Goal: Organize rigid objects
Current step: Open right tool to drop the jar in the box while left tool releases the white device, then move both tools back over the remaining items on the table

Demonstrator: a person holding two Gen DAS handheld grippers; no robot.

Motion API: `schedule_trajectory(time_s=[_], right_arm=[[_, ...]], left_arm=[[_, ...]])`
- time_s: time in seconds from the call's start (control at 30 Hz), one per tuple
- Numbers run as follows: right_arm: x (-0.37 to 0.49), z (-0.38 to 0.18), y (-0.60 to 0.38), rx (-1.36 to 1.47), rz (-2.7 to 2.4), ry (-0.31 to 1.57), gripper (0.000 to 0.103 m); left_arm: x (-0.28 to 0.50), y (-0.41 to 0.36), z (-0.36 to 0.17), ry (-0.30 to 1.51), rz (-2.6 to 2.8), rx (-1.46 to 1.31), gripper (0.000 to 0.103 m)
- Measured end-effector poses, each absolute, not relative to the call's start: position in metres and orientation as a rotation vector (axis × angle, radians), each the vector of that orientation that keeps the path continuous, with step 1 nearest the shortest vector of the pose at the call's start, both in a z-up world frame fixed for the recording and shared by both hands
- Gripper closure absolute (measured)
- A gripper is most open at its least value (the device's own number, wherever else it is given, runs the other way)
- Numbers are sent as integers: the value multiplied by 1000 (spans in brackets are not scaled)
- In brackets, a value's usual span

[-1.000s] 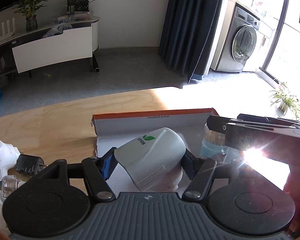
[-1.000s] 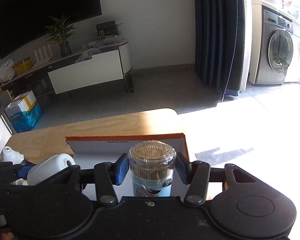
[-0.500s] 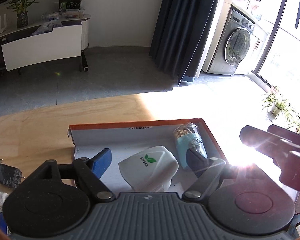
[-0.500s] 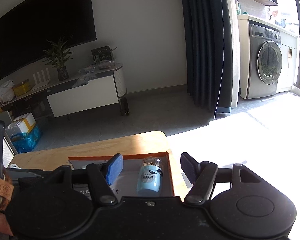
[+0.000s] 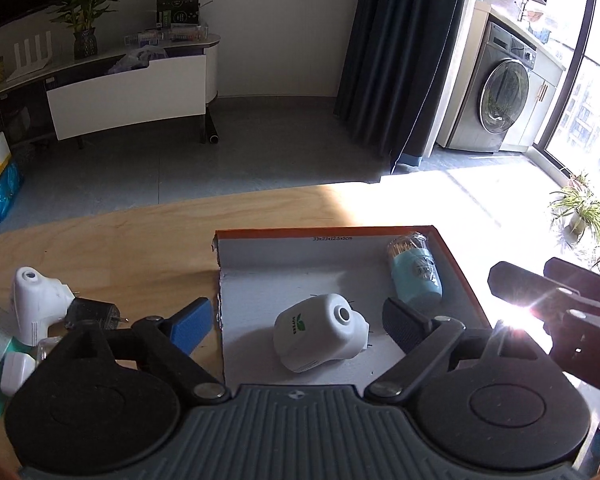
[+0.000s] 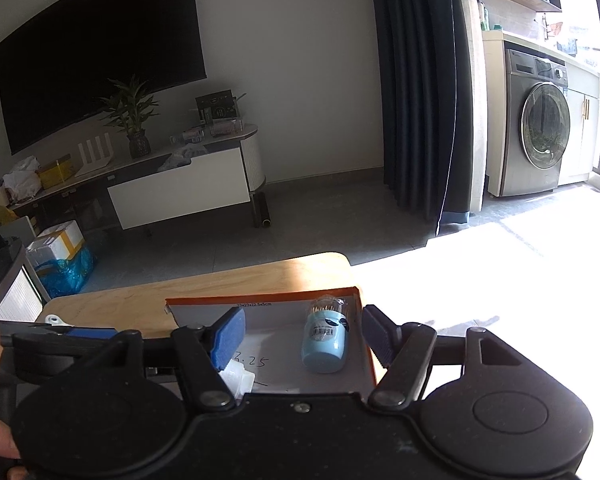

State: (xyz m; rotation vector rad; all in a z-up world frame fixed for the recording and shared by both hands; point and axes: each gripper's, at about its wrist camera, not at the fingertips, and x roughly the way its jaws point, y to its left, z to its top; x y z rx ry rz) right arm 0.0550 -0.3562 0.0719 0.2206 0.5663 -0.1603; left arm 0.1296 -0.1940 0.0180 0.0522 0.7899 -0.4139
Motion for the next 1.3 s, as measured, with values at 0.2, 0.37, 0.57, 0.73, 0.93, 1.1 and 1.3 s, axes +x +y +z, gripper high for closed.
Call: schedule_trajectory(time_s=[0.2, 0.37, 0.57, 0.73, 0.93, 1.1, 1.3], right_arm=[[49, 75, -346, 221, -147, 578, 21], [46, 77, -337, 221, -128, 585, 21], [46, 78, -327, 219, -110, 591, 21], [46, 77, -314, 208, -81, 597, 21], [48, 76, -296, 196, -45, 604, 21], [51, 75, -281, 182, -20, 609, 21], [53, 75, -266, 170, 10, 614, 21]], left_arm=[[117, -186, 27, 763, -372, 102, 3], [110, -175, 31, 750, -352, 87, 2], [102, -163, 34, 735, -328, 99, 2], [99, -152, 34, 730, -302, 95, 2], [96, -139, 33, 729, -270, 94, 2], [95, -127, 33, 730, -245, 76, 2], [91, -113, 32, 728, -223, 69, 2]])
